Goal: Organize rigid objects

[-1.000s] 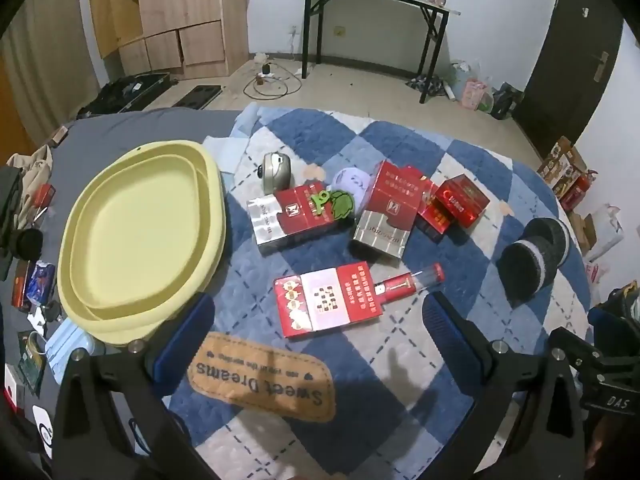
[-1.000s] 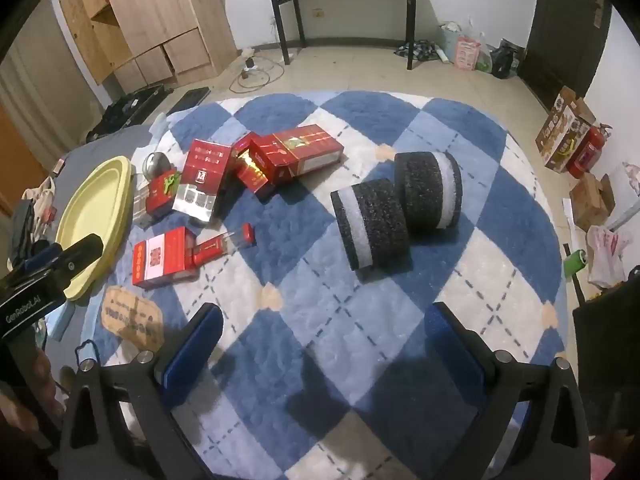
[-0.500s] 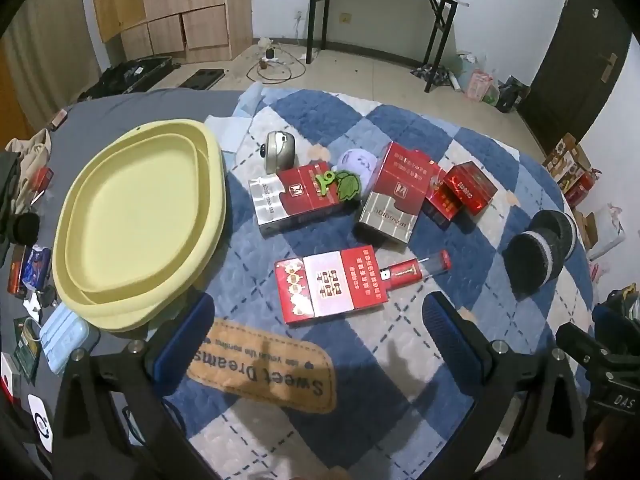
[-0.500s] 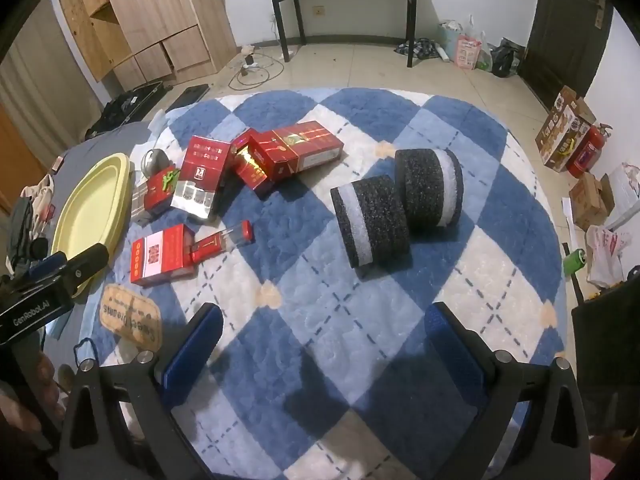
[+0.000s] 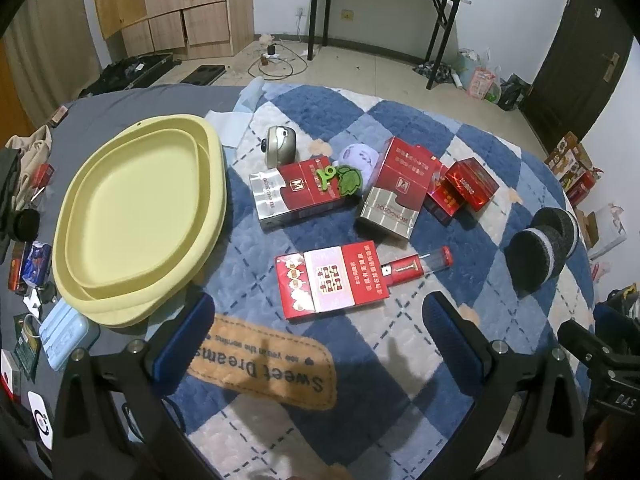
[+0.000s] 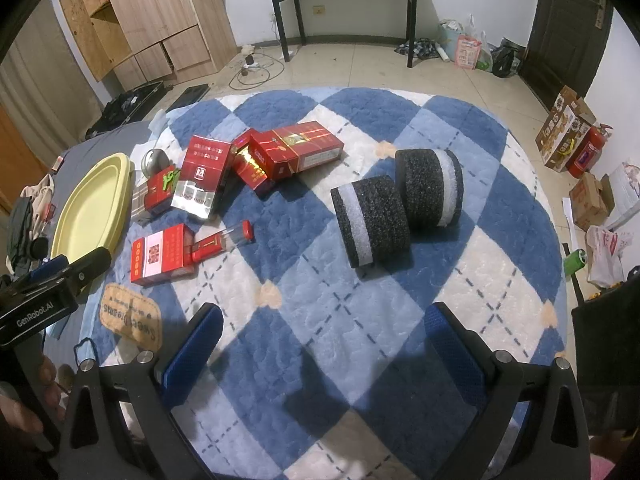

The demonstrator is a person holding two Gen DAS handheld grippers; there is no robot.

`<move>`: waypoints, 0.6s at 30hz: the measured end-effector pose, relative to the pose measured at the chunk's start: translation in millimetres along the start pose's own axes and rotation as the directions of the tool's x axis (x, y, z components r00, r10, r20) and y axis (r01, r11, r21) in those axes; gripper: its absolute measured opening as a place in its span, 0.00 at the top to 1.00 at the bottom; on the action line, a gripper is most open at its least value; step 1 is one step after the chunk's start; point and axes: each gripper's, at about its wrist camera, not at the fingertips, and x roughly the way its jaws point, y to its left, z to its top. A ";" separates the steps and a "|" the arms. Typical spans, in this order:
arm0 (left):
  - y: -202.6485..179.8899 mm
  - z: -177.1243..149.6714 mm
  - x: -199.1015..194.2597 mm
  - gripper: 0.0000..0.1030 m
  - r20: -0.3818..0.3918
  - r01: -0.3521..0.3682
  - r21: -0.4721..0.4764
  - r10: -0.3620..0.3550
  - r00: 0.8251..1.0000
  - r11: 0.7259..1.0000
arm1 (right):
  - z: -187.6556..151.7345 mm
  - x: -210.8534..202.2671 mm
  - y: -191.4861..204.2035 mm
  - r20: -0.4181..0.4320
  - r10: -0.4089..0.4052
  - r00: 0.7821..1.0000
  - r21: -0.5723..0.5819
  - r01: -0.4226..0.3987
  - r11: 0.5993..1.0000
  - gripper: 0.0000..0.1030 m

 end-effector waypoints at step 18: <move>1.2 -4.7 5.7 0.00 -0.032 -0.011 0.006 0.012 0.999 1.000 | 1.0 -1.8 0.1 0.006 0.010 1.000 -0.002 -0.010 1.000 0.00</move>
